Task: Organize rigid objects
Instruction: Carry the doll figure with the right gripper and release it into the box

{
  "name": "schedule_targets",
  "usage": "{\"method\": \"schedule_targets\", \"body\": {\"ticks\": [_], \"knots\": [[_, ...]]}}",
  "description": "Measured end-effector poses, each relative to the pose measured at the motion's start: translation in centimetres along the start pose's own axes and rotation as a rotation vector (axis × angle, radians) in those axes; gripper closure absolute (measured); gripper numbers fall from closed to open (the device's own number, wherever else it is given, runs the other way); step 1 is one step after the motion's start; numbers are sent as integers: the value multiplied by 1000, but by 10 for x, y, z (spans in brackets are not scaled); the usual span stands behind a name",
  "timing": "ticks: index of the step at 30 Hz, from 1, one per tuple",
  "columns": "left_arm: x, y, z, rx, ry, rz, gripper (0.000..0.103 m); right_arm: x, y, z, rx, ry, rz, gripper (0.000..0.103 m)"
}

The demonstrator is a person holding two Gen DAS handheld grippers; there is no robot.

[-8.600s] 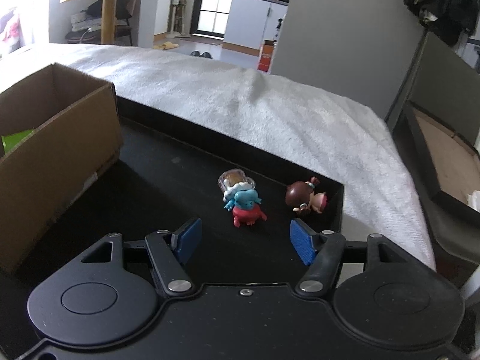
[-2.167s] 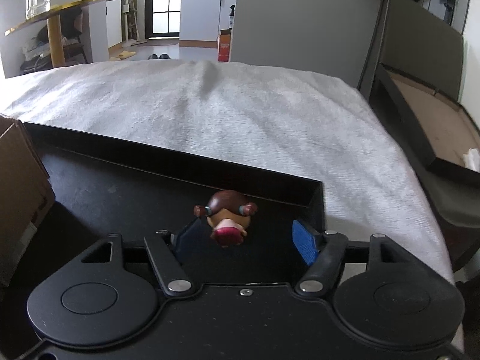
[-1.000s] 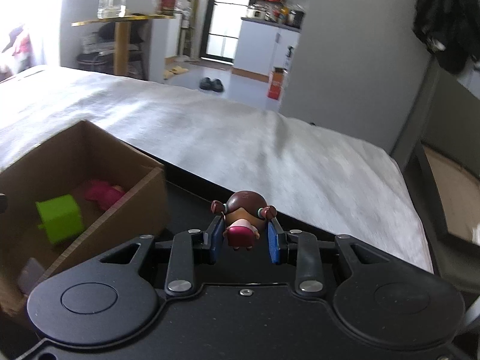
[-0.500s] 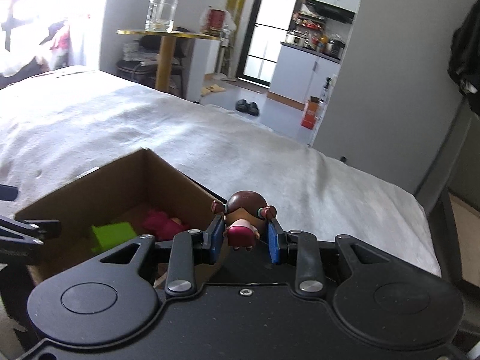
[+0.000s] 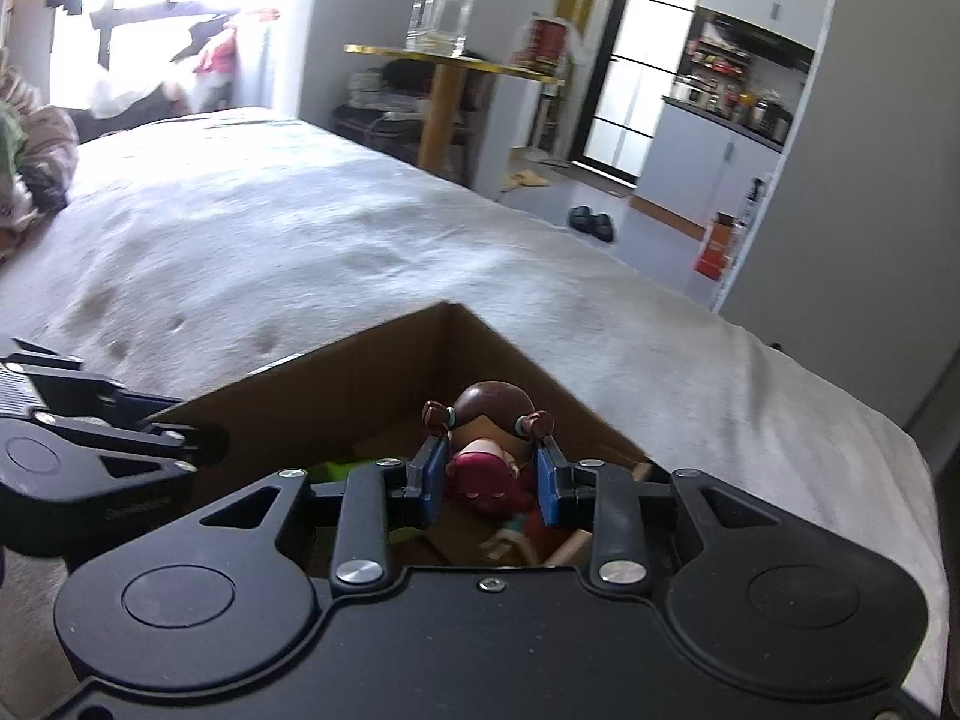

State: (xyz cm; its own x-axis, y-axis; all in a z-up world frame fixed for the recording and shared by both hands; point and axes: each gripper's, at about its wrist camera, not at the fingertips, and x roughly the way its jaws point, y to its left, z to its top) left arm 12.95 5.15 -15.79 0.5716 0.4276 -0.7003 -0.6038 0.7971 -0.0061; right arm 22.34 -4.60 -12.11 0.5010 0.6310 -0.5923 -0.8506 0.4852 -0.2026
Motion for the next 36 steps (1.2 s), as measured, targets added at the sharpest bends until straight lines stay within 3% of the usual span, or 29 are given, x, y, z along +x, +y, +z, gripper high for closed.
{"method": "schedule_targets", "body": {"ticks": [18,21,28,36], "knots": [[2,11,1,-41,5,-41,86,21,26,13,-20,9,87,72],[3,11,1,-39,6,-43,86,23,29,14,-16,11,117,63],[3,12,1,-38,1,-42,86,18,24,8,16,28,88,61],[4,10,5,-15,21,-40,83,-6,1,-5,181,52,3,61]]}}
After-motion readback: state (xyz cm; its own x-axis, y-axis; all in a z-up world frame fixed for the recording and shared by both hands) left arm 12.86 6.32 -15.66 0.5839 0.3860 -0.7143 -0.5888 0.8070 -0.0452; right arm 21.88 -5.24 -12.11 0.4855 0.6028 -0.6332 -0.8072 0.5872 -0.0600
